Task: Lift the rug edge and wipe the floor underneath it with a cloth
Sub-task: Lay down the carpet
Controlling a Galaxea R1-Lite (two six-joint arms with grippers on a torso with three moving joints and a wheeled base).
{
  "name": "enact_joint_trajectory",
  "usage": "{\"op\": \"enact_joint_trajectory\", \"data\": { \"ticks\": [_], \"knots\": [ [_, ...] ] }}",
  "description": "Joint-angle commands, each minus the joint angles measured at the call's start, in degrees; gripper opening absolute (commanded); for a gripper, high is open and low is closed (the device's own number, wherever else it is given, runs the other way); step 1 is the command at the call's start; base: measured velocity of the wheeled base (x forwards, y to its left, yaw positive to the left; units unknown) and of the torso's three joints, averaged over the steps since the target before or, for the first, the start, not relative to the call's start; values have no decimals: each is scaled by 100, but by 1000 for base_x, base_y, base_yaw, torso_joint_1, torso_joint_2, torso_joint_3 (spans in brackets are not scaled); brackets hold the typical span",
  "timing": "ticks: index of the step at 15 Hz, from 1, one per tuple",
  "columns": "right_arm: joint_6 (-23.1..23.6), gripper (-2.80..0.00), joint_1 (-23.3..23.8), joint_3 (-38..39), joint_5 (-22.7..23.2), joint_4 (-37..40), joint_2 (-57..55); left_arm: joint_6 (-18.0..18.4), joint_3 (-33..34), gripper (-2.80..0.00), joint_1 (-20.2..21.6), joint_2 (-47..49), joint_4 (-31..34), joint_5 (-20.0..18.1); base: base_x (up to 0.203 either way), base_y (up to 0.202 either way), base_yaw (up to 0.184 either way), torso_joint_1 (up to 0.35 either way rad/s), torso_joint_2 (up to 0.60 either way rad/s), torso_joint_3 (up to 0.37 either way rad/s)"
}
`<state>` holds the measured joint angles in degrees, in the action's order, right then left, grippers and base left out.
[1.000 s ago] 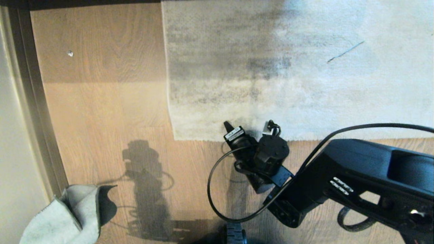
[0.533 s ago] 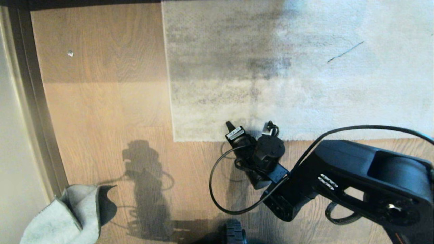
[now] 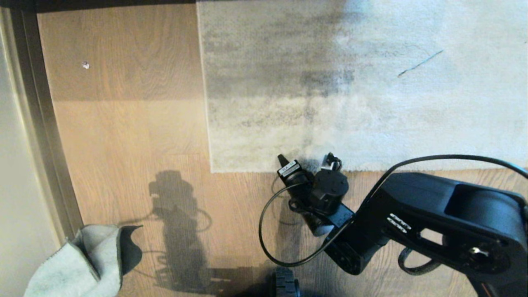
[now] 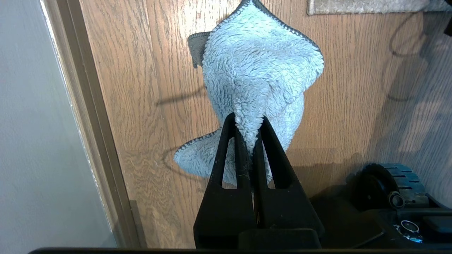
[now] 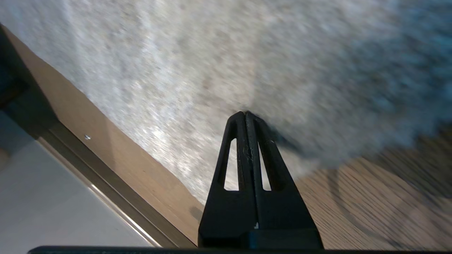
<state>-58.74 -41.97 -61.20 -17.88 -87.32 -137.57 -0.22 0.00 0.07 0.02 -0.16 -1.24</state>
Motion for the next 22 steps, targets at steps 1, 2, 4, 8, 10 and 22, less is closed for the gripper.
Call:
{"op": "enact_joint_trajectory", "data": {
  "ticks": [1,2,4,8,10,22],
  "knots": [
    [-32,-280,14,64,-13,-263,-85,-4,0,-280,1,-2,-2,1,0,0,0,0,0,0],
    [-32,-280,16,46,-13,-263,-105,-4,0,-280,1,-2,-2,1,0,0,0,0,0,0],
    [-32,-280,55,12,-13,-263,-172,-4,0,-280,1,-2,-2,1,0,0,0,0,0,0],
    [-13,-280,214,2,-13,-263,-218,-4,0,-280,1,-2,-2,1,0,0,0,0,0,0],
    [-15,-280,269,-6,-5,-263,-218,-4,0,-280,1,-2,-2,1,0,0,0,0,0,0],
    [209,-280,295,110,33,-263,106,-4,0,-280,1,-2,-2,1,0,0,0,0,0,0]
  ]
}}
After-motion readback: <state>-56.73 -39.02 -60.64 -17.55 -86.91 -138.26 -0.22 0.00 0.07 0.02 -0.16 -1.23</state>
